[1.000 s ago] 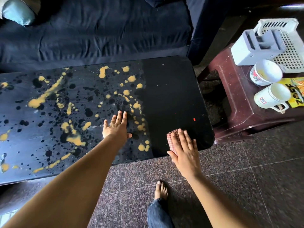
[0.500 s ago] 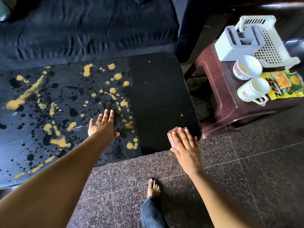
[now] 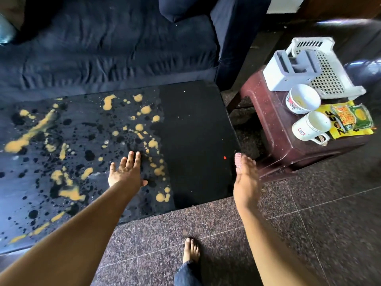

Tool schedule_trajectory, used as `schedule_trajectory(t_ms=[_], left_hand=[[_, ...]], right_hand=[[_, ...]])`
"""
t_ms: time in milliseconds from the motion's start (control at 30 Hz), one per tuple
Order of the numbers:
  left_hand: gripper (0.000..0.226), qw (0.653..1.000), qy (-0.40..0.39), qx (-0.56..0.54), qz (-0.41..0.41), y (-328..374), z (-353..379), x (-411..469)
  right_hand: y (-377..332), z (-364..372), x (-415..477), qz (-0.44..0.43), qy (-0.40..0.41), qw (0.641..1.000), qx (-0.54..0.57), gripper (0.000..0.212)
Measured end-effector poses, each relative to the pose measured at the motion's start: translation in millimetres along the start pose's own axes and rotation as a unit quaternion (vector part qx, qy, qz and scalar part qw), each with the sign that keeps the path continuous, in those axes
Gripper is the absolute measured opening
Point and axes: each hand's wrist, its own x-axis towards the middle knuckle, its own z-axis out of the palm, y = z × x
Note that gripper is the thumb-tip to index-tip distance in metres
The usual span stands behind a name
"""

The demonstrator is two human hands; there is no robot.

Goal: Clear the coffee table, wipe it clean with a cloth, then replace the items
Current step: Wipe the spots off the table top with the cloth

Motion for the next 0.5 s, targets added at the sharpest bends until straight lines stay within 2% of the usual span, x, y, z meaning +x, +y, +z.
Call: schedule_trajectory(t_ms=[100,200,333,500], left_hand=[[0.093,1.000,0.011,-0.004,0.000,-3.4,4.6,1.7],[0.095,1.000,0.015,-0.012,0.001,-6.2,7.5,1.1],[0.095,1.000,0.021,-0.011,-0.001,-5.3,5.5,0.0],[0.094,0.999,0.023,-0.029,-0.004,-7.6,3.2,-3.0]], right_hand=[[-18.7,10.4,13.4,-0.084,-0.094,0.987,-0.103,0.054],[-17.0,10.2,31.4,-0.064,-0.186,0.972,-0.126,0.057],[-21.2,7.3,50.1,0.023,-0.193,0.975,-0.110,0.056],[-22.4,5.2,81.8,0.041,-0.204,0.974,-0.093,0.053]])
